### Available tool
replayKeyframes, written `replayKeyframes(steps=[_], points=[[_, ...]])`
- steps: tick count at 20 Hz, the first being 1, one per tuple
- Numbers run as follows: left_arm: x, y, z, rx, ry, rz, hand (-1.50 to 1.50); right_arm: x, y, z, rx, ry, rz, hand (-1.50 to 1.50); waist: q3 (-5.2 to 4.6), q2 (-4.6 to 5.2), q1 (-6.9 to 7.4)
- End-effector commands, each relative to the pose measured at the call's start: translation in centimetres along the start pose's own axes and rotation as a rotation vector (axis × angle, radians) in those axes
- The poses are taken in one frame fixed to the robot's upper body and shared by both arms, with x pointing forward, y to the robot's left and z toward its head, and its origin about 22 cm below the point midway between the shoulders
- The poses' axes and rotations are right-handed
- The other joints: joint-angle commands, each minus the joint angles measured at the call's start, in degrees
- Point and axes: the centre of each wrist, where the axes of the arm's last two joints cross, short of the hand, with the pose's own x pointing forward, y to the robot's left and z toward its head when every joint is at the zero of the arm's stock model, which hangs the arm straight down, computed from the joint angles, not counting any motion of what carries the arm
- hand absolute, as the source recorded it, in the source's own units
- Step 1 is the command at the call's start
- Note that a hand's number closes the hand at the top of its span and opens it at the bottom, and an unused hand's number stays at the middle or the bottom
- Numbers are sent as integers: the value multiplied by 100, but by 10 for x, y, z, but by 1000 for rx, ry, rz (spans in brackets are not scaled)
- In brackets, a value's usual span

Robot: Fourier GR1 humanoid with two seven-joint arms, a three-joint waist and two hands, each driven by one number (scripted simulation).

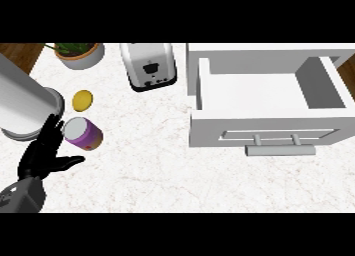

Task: Pick up the can, place it into the drawer and close the drawer

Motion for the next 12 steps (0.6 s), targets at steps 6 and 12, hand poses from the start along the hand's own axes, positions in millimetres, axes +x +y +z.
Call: replayKeyframes(steps=[6,12], points=[[-7,11,-4,-32,16,65,-150,7,-19,-10,-5,2,-13,-150,-4,16,-31],[-17,-7,-8,-32,24,121,-150,-12,3,-15,21,20,-14,-150,-2,19,-2]])
